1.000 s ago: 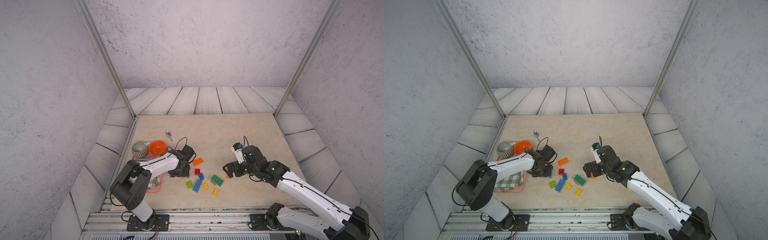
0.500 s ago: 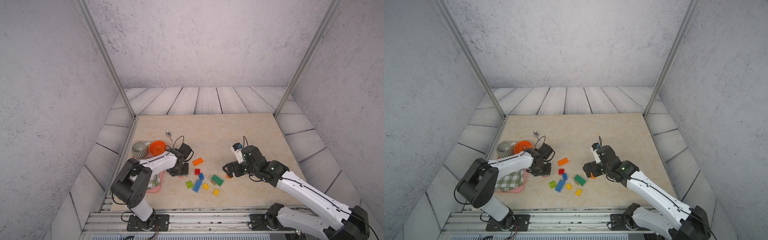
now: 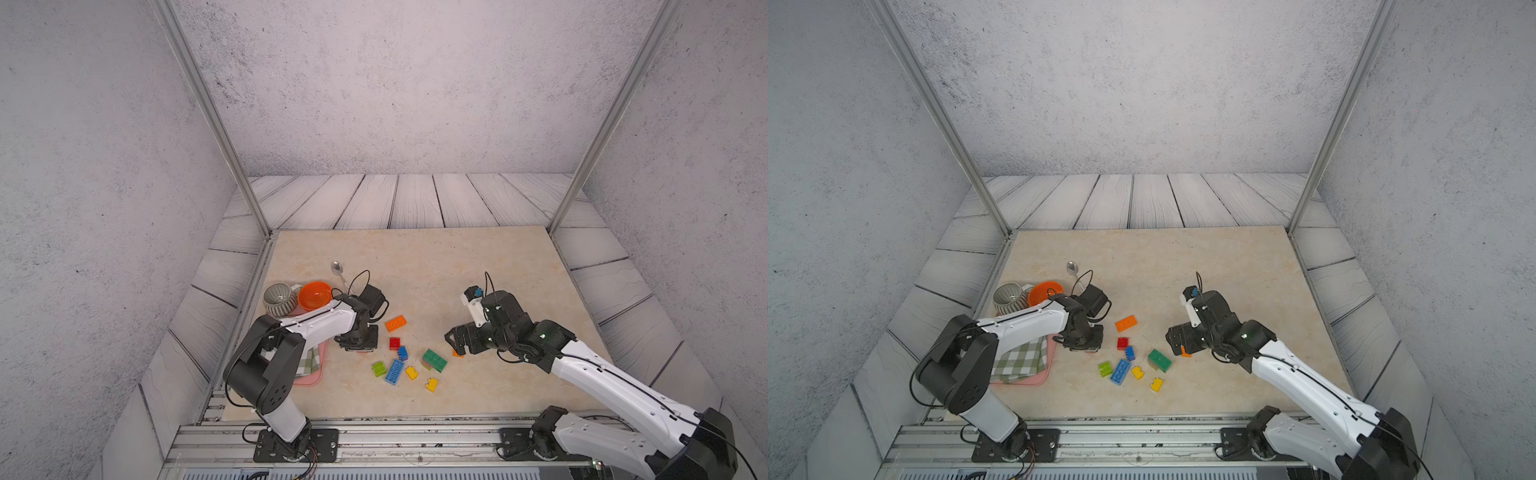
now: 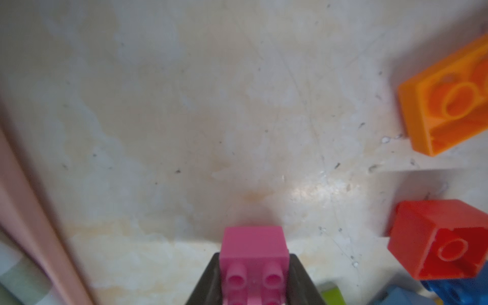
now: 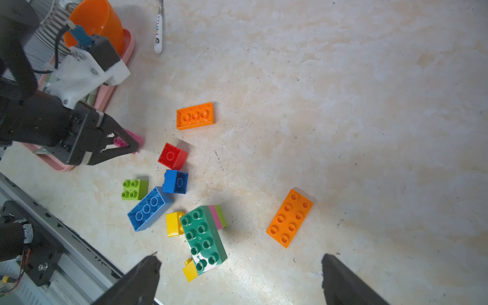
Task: Assemble the letter p with lego
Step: Pick up the lego brick from the center of the board, then assemble the lego brick with the lego brick.
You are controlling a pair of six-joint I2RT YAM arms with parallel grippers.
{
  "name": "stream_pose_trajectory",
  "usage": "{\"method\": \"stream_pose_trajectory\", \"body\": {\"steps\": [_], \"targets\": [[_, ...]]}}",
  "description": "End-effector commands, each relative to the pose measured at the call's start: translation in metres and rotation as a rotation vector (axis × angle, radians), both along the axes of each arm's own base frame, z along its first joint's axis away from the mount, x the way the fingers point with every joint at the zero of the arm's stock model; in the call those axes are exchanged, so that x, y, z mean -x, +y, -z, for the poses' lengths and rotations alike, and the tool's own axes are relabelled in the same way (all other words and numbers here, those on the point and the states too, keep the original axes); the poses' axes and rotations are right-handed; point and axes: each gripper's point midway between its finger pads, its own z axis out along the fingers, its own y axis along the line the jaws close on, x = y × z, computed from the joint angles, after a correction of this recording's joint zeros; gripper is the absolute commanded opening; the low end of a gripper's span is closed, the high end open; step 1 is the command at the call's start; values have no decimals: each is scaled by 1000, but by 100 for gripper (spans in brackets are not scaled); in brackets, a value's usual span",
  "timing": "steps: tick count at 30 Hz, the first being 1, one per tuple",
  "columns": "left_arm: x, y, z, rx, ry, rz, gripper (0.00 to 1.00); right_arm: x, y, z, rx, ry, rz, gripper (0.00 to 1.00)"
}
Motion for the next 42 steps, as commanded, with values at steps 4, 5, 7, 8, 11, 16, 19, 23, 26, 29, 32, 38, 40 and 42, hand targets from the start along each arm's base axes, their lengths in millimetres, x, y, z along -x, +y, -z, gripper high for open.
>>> {"method": "stream_pose_trajectory", "body": {"steps": [4,5,7,8,11,16,19,23,26,29,32,38,40,42], "targets": [[11,-33,-41,30,-16,121,12,-9,-18,0,74,-33,76,99],[13,-40,-47,38,-17,143,12,-9,-21,1,86,-36,88,99],[20,-58,-59,58,-24,196,12,-11,-29,-1,93,-41,122,99],[23,-66,-64,65,-26,218,12,-12,-32,-2,89,-45,138,99],[33,-97,-77,98,-18,296,11,-14,-48,-5,56,-53,206,99],[48,-138,-85,95,-2,399,10,-15,-67,-8,-3,-50,280,99],[55,-151,-79,67,29,443,10,-14,-72,-6,-12,-39,291,99],[59,-165,-74,53,53,472,9,-14,-75,-2,-20,-25,296,99],[61,-171,-71,54,59,484,8,-13,-78,0,-28,-21,301,99],[61,-175,-67,62,68,488,8,-13,-77,1,-40,-14,297,99],[62,-179,-63,63,79,498,9,-13,-77,1,-46,-11,294,99],[57,-181,-55,37,84,512,8,-14,-76,0,-57,-8,290,99],[57,-181,-51,30,90,514,8,-14,-76,0,-61,-8,288,99],[57,-182,-48,28,91,519,9,-14,-76,0,-63,-9,288,99]]}}
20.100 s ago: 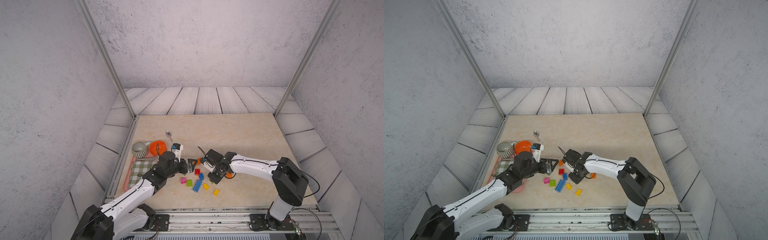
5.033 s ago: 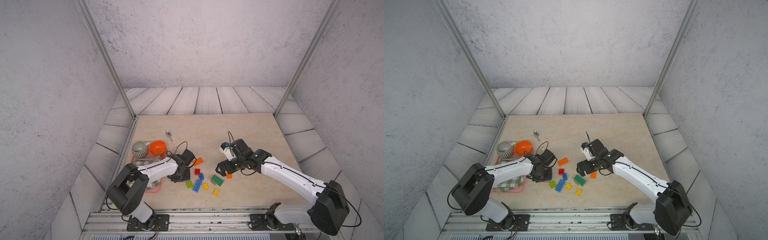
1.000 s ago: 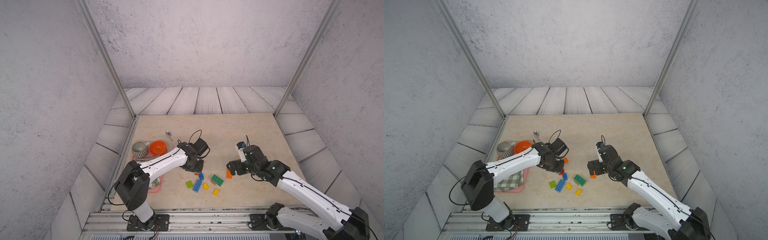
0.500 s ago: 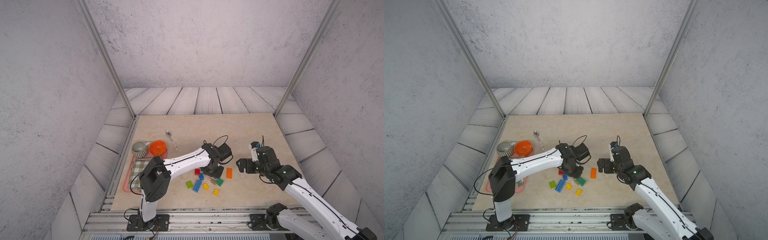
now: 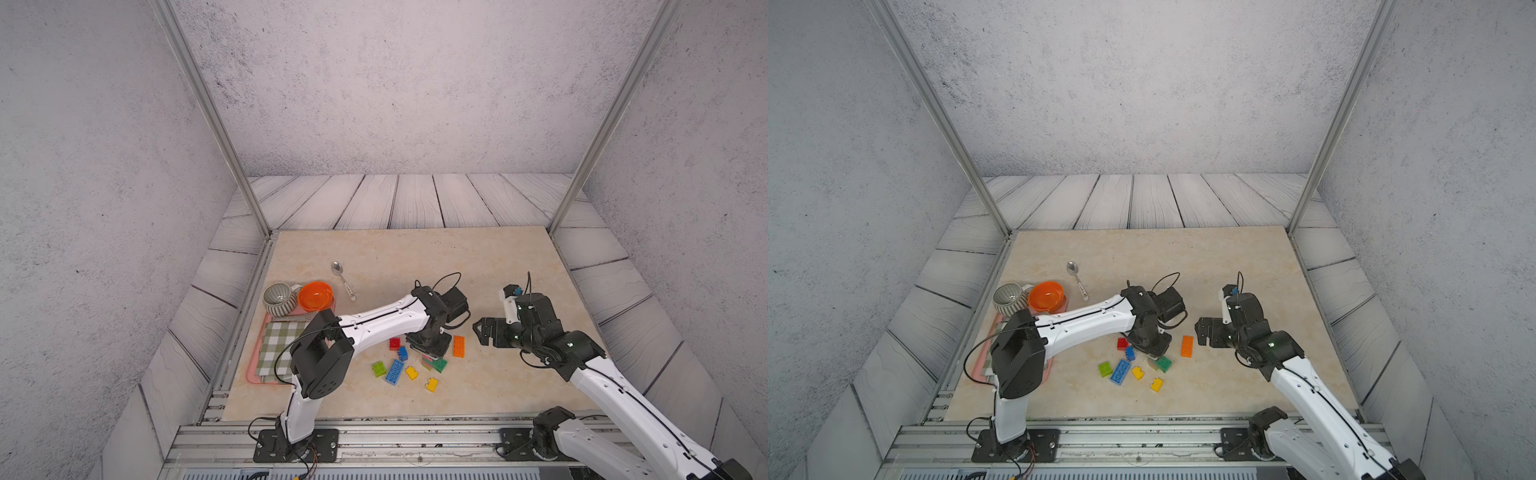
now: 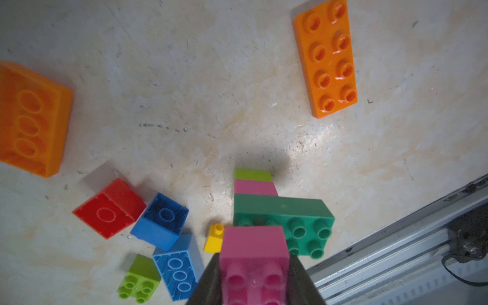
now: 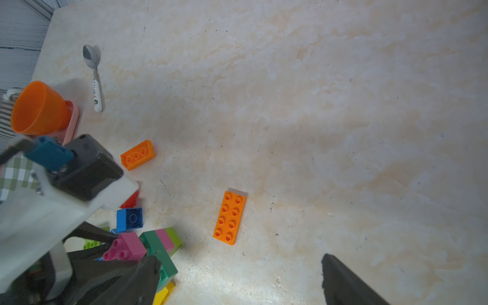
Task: Assemble the letter p with lego
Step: Assemble the lego brick with the lego brick.
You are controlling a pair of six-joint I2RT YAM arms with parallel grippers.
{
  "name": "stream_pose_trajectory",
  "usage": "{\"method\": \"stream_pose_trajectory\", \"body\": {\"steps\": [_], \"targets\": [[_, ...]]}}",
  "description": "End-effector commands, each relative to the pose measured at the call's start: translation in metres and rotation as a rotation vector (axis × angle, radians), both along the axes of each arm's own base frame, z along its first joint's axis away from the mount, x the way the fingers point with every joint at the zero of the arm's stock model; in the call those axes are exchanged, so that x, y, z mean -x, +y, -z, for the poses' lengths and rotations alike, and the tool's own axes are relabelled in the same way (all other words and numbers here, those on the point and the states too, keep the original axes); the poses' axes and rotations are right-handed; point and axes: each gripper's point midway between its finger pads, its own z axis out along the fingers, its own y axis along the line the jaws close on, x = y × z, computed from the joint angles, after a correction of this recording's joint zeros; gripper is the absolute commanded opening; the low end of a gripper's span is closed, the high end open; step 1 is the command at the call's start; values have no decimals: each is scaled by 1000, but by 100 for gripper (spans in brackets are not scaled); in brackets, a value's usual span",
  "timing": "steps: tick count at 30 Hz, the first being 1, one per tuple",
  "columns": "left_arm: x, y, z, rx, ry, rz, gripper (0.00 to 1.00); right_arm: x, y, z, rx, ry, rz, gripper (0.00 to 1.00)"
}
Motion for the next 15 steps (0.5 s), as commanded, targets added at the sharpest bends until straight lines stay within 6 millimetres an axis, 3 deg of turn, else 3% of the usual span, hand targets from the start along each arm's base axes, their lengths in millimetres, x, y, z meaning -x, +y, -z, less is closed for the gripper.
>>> {"method": "stream_pose_trajectory", "body": {"steps": [1,15], "targets": [[1,1,3,-21,4,23,9,2,1,-2,-13,-3,-14,99],[2,10,15,-47,4,12,8,1,1,-1,-25,4,-15,99]]}}
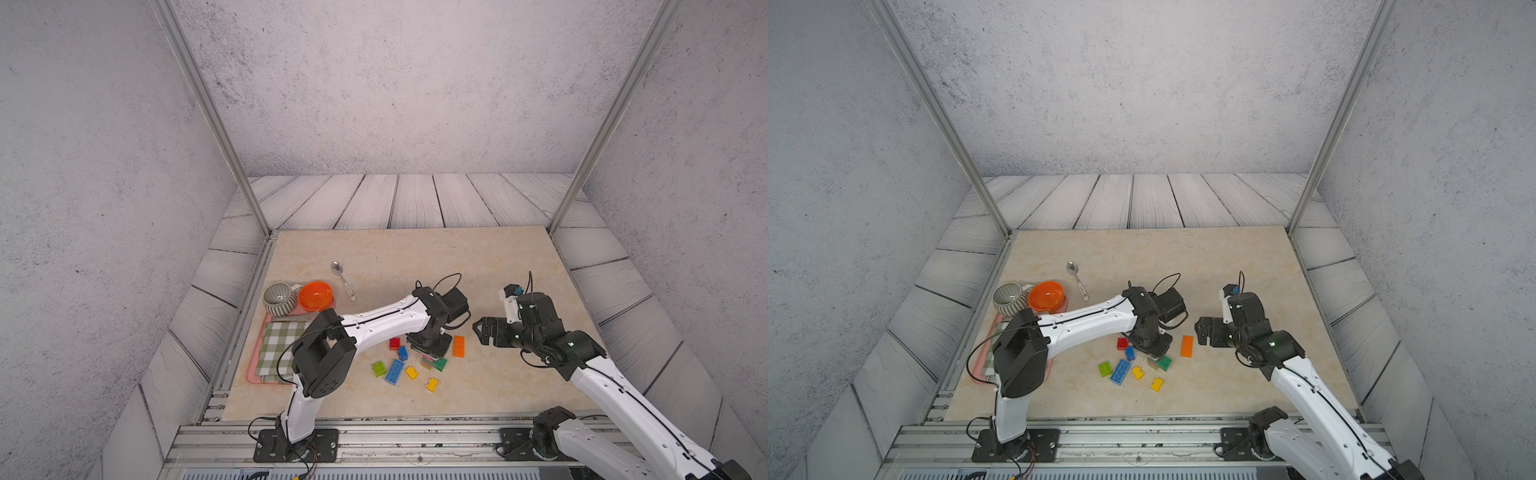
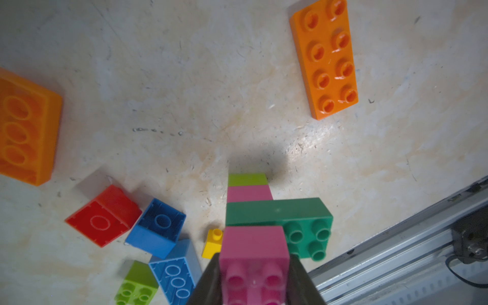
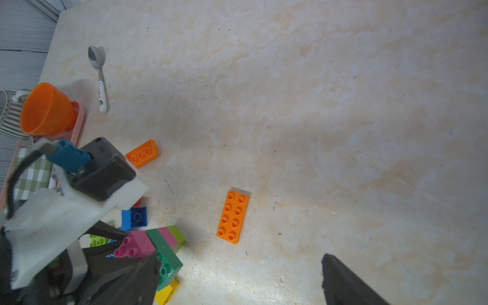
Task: Assemble the letter p with lego
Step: Assemble the lego brick with the lego brick.
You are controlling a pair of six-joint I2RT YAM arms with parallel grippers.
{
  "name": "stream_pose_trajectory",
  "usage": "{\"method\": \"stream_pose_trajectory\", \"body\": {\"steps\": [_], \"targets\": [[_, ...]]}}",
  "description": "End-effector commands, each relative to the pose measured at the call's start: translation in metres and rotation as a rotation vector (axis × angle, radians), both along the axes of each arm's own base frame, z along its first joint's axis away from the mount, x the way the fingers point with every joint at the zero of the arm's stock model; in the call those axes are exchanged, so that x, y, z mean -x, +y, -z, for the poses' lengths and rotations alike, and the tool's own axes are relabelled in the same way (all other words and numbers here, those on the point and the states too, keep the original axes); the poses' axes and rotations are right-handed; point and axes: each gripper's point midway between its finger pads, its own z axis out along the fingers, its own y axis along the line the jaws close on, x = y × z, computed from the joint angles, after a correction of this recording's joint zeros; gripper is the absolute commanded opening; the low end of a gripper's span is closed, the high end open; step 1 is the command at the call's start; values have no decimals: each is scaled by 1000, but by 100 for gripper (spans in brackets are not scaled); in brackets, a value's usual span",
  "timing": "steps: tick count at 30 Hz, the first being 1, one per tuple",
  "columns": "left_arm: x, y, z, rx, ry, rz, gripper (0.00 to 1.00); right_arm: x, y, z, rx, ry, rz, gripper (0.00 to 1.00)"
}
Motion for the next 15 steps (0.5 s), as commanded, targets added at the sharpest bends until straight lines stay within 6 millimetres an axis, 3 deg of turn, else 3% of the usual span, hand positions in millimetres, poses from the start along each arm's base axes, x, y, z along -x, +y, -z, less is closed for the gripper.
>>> {"method": "stream_pose_trajectory", "body": {"steps": [1,15], "targets": [[3,13,15,-62,6,-2,8,1,1,0,-8,-4,-14,99],[1,27,39,-150,-9,-25,8,0,1,0,-17,1,-15,99]]}}
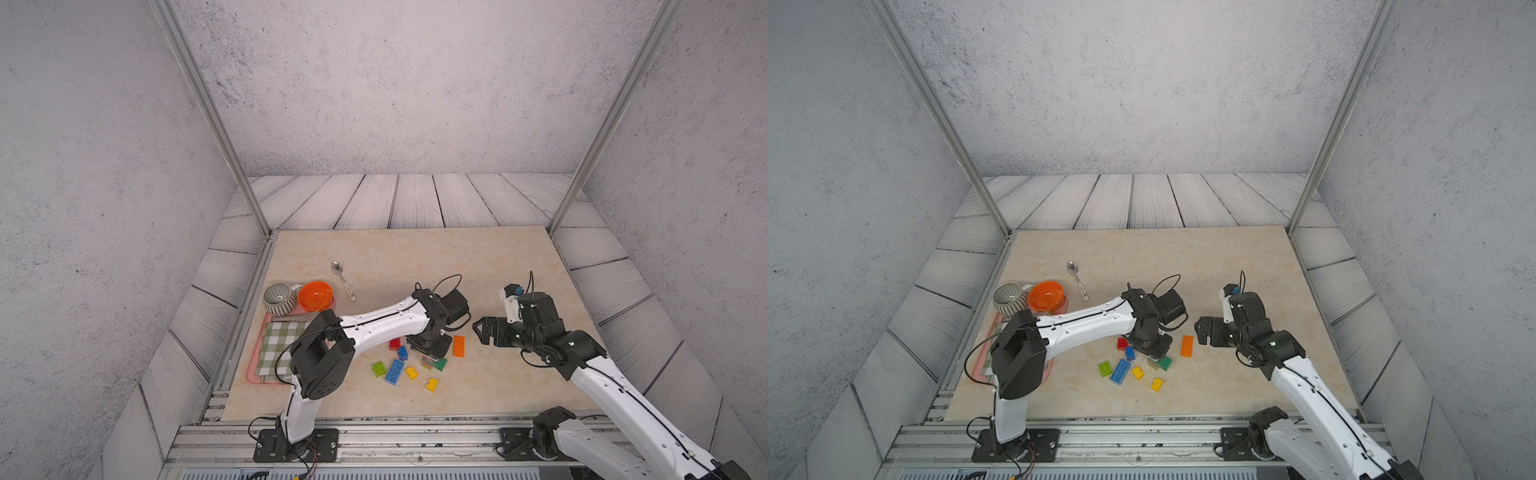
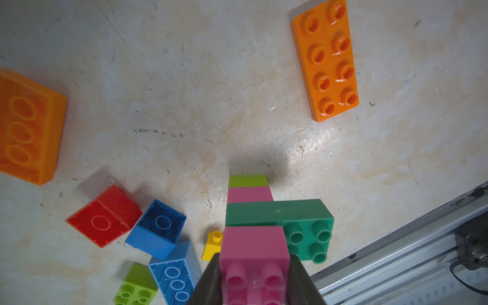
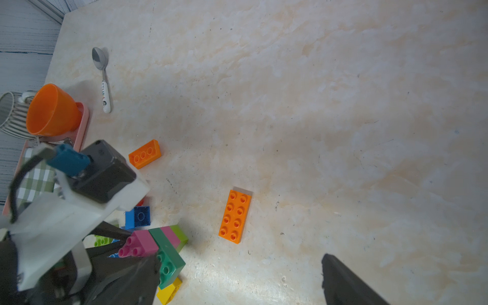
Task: Assemble the letter p with lego
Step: Assemble the lego brick with the lego brick.
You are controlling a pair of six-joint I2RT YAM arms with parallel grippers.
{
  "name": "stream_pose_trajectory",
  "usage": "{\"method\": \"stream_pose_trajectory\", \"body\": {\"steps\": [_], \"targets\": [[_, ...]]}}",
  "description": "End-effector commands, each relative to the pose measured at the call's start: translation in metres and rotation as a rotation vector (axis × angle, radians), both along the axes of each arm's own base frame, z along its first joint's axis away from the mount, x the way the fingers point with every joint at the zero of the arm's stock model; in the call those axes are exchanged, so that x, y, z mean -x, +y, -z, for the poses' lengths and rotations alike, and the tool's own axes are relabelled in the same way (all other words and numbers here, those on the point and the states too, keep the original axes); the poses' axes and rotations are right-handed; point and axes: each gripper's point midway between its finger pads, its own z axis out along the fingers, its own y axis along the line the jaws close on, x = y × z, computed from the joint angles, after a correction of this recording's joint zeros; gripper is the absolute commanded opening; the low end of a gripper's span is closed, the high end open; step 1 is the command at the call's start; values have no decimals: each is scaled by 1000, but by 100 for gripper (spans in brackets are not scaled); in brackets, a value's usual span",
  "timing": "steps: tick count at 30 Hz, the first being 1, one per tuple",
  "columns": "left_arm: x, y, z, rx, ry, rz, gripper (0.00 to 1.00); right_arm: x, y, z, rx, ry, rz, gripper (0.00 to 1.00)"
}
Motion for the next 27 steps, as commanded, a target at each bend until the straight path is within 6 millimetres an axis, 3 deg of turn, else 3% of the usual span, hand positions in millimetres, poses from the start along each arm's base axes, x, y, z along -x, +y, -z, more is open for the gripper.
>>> {"method": "stream_pose_trajectory", "body": {"steps": [1,10,15,22,27], "targets": [[3,27,38,-153,20,-16,8,0,1,0,-5,-6,-14,99],[8,23,59,-139,57,-22,8,0,2,2,-10,4,-18,99],[5,32,66,-168,43,-57,8,3,6,3,-29,13,-44,99],[-4,48,66,-195,17,-142,8,20,19,14,-117,64,-95,97],[-9,52,60,-193,0,-184,16,28,23,29,-151,113,-88,94]]}}
